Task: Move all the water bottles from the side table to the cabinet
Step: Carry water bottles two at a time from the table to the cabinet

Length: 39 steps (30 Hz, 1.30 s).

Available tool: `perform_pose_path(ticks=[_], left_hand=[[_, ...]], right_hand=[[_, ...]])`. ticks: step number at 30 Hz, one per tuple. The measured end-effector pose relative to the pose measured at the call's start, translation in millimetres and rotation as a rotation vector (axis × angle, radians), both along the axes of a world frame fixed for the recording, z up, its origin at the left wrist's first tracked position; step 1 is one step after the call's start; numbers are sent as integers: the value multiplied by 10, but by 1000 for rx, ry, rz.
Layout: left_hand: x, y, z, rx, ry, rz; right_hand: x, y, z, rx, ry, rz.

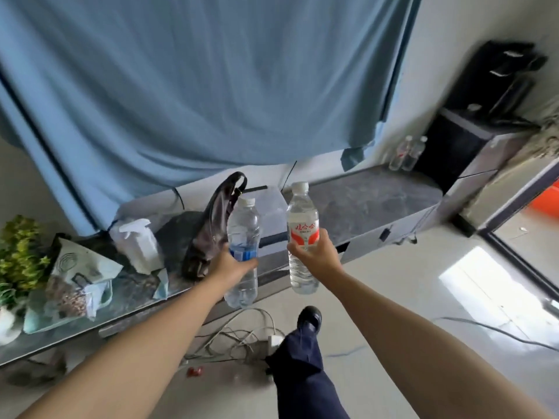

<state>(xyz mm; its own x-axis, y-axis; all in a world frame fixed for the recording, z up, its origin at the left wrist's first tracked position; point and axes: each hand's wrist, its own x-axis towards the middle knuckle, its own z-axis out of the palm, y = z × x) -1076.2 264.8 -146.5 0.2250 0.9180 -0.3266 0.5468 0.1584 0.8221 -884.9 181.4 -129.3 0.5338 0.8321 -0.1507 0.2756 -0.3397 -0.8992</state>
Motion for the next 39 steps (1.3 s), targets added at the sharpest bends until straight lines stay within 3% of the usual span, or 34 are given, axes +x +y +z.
perform_pose_path(ticks=[4, 11, 19, 29, 39], left_hand=[[684, 243, 80, 17, -11, -76], [2607, 694, 14, 53, -25, -208], [4779, 698, 167, -23, -114, -327], [6038, 1065, 80, 9, -43, -441], [7501, 2066, -249, -47, -73, -418]], right_hand=[[584, 81, 19, 37, 59, -54], [2305, 249, -77, 104, 33, -124], [4316, -13, 31, 40, 53, -347], [5279, 75, -23, 0, -41, -494], [6872, 1429, -305, -32, -54, -466]])
